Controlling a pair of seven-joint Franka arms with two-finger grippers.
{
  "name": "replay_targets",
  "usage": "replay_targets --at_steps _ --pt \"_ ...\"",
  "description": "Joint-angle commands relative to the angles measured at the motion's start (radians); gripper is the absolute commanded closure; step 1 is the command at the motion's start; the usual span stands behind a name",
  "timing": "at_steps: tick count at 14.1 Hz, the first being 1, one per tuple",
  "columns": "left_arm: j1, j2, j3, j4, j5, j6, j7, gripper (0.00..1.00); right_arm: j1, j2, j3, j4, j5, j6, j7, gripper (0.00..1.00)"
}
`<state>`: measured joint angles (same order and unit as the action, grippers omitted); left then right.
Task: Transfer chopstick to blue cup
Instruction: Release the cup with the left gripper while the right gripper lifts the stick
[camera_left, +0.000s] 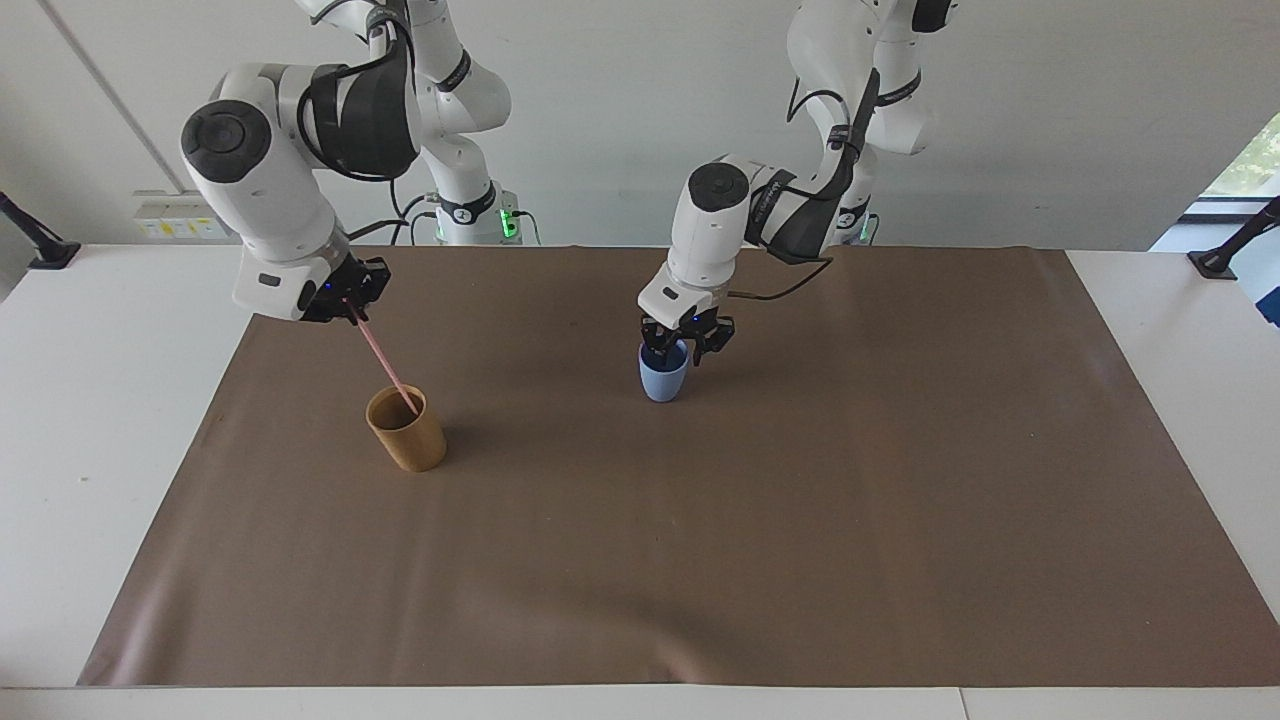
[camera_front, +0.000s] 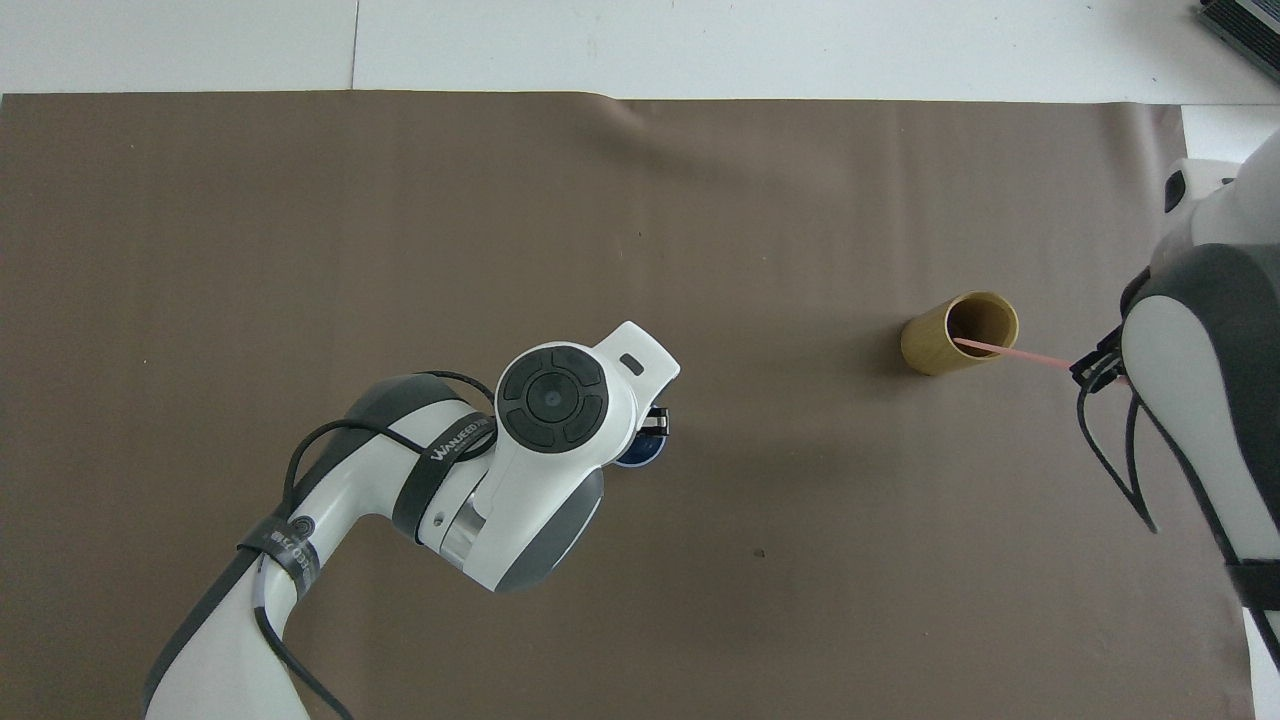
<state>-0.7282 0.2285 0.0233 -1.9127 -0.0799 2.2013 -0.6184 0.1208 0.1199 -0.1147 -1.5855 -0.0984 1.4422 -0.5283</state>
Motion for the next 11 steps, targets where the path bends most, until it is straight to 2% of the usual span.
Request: replay_targets --at_steps 1,3,5,8,11 --pt "-0.004 -0.055 0.024 0.007 -0.02 -0.009 0.006 0.0 -0.006 -0.041 0.0 0.045 -0.055 -0.089 -0.022 1.0" --pt "0.028 -0.124 0.038 0.003 -0.012 -0.047 0.011 0.0 -0.006 -0.081 0.012 0.044 -0.118 -0.121 -0.024 1.0" --pt "0.123 -0.214 0.038 0.006 -0.012 -0.109 0.154 0.0 -0.004 -0.085 0.012 0.039 -0.129 -0.131 -0.022 1.0" --pt "0.251 -0.291 0.043 0.023 -0.011 -0.274 0.359 0.0 0.022 -0.085 0.018 0.044 -0.127 -0.147 0.008 1.0" --pt "0.39 -0.319 0.04 0.147 -0.009 -0.472 0.509 0.0 0.112 -0.085 0.018 0.048 -0.116 -0.181 0.135 1.0"
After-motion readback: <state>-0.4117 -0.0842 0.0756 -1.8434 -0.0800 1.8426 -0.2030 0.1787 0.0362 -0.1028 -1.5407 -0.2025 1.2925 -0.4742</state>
